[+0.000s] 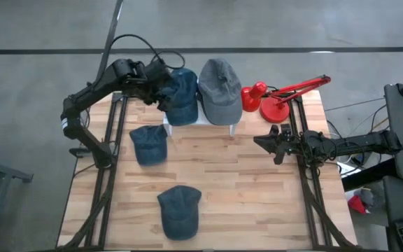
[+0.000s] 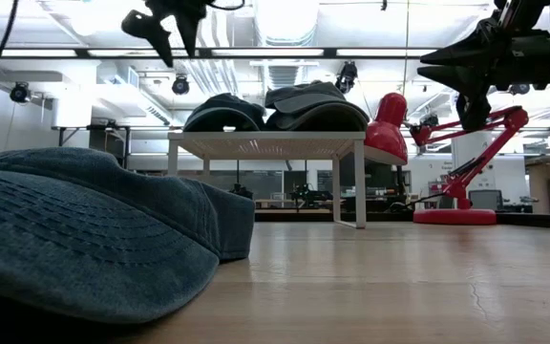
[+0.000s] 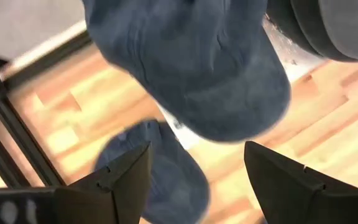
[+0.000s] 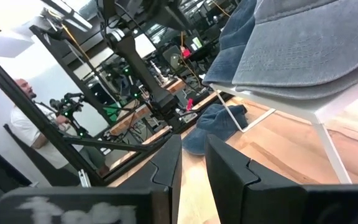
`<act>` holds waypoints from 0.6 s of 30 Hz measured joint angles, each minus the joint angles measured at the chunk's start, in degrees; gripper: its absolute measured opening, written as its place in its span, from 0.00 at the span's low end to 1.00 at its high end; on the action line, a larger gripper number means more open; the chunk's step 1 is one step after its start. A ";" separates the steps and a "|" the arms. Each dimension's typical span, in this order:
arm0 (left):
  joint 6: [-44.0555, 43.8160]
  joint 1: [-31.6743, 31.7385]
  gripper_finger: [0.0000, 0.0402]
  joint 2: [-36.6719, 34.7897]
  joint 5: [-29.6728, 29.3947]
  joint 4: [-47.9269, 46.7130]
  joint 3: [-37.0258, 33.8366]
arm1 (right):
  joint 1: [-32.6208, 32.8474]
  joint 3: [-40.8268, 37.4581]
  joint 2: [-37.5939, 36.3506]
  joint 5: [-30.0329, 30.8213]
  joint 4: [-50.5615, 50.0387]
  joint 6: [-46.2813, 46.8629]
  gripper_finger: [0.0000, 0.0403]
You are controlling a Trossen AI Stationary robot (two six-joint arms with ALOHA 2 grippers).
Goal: Pick & Place hat
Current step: Stack the top blue cap on top of the other blue cap on the shelf
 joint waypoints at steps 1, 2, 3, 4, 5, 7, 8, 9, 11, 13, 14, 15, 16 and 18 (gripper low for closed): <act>-1.75 -0.51 0.64 -0.72 0.11 -0.13 -0.70 | 0.01 0.00 -0.01 0.00 -0.02 0.00 0.17; -3.19 -1.05 0.64 -1.69 0.23 -0.18 -1.66 | 0.01 0.00 -0.02 -0.02 -0.03 0.03 0.17; -4.67 -1.64 0.64 -2.41 0.25 -0.26 -2.64 | 0.01 0.00 -0.02 -0.02 -0.07 0.02 0.17; -6.37 -2.36 0.64 -3.01 0.18 -0.21 -3.63 | -0.01 0.00 -0.02 0.00 -0.17 0.02 0.17; -8.16 -3.04 0.64 -3.66 -0.01 -0.10 -4.88 | 0.01 0.00 0.00 -0.02 -0.17 0.02 0.17; -12.01 -4.61 0.64 -4.94 -0.08 -0.17 -7.97 | 0.01 0.00 -0.02 -0.03 -0.19 0.02 0.17; -14.32 -5.48 0.64 -5.67 0.01 -0.08 -9.70 | 0.01 0.00 -0.02 -0.04 -0.23 0.00 0.17; -16.57 -6.42 0.64 -6.33 0.03 -0.15 -11.61 | 0.01 0.00 -0.02 -0.04 -0.23 0.02 0.17; -20.49 -7.98 0.64 -7.68 0.08 -0.19 -16.04 | 0.01 0.00 -0.02 -0.04 -0.24 0.00 0.17; -24.40 -9.56 0.64 -8.67 -0.03 -0.18 -20.95 | 0.01 0.00 -0.02 -0.03 -0.26 0.00 0.17; -26.57 -10.22 0.64 -9.18 -0.03 -0.18 -23.46 | 0.01 0.00 -0.02 -0.04 -0.27 0.00 0.17; -28.80 -10.82 0.64 -9.69 -0.02 -0.08 -26.01 | 0.01 0.00 -0.02 -0.04 -0.27 0.02 0.17; -30.43 -11.36 0.64 -10.24 0.00 0.11 -28.57 | 0.01 0.00 -0.02 -0.04 -0.28 0.00 0.17; -32.85 -11.93 0.64 -11.47 -0.01 1.72 -33.59 | 0.01 0.00 -0.02 -0.04 -0.30 0.00 0.17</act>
